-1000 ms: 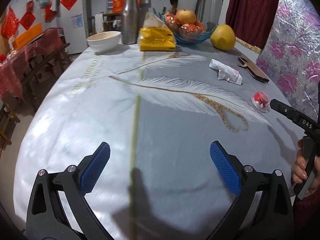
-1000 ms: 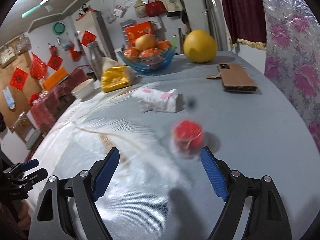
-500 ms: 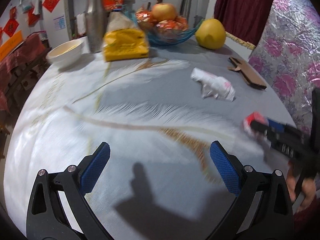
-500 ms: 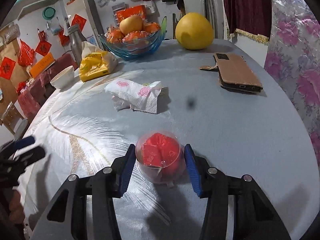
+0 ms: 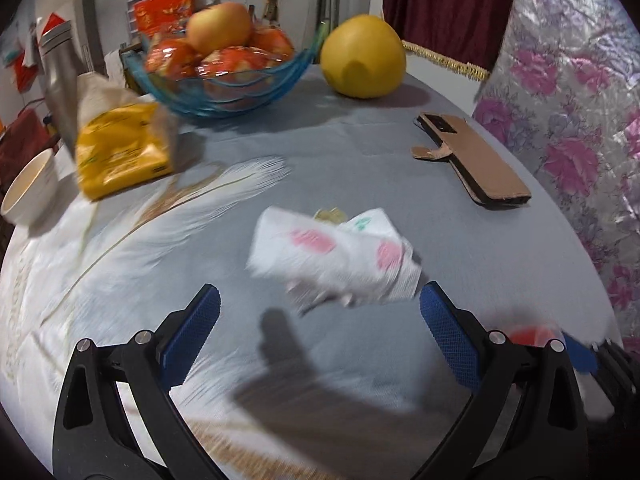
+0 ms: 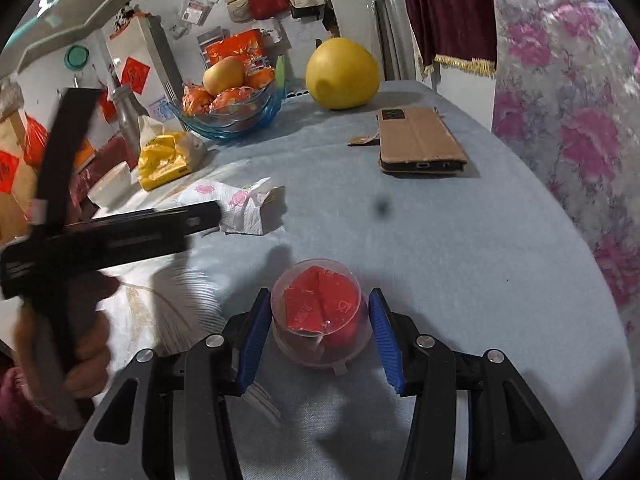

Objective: Collect trash
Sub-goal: 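Grasp the crumpled white tissue with the left tool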

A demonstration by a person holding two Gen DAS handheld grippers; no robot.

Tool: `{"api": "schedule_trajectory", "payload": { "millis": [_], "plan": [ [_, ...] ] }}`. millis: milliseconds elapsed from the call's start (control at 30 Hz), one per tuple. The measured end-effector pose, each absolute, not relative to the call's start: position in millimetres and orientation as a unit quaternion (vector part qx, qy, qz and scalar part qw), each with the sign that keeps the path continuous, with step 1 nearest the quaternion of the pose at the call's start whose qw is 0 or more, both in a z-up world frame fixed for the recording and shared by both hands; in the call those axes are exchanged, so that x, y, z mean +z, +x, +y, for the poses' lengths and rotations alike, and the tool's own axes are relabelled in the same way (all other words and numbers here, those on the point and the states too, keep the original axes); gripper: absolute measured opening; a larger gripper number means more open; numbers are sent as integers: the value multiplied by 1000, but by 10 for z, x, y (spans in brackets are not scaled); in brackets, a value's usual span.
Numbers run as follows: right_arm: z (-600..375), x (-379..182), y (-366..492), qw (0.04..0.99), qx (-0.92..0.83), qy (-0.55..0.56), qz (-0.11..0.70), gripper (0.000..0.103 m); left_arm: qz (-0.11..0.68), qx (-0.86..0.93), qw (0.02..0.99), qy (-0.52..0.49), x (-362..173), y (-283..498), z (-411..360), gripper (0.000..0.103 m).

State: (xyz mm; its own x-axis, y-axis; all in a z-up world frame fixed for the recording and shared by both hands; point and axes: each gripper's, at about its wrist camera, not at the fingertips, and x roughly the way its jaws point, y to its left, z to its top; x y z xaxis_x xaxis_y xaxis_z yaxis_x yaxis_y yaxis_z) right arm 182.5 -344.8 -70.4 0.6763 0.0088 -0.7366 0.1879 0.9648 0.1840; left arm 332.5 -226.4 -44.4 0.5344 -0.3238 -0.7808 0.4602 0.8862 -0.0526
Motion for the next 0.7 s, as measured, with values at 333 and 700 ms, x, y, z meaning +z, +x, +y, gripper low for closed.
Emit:
{"api": "schedule_trajectory", "payload": {
  "millis": [333, 700],
  "plan": [
    [-3410, -687, 1806, 913, -35, 120, 387, 54, 439, -220, 868, 79, -624, 3581, -2481, 96],
    [-3387, -677, 1811, 915, -26, 118, 385, 66, 432, -231, 868, 74, -615, 3372, -2176, 42]
  ]
}}
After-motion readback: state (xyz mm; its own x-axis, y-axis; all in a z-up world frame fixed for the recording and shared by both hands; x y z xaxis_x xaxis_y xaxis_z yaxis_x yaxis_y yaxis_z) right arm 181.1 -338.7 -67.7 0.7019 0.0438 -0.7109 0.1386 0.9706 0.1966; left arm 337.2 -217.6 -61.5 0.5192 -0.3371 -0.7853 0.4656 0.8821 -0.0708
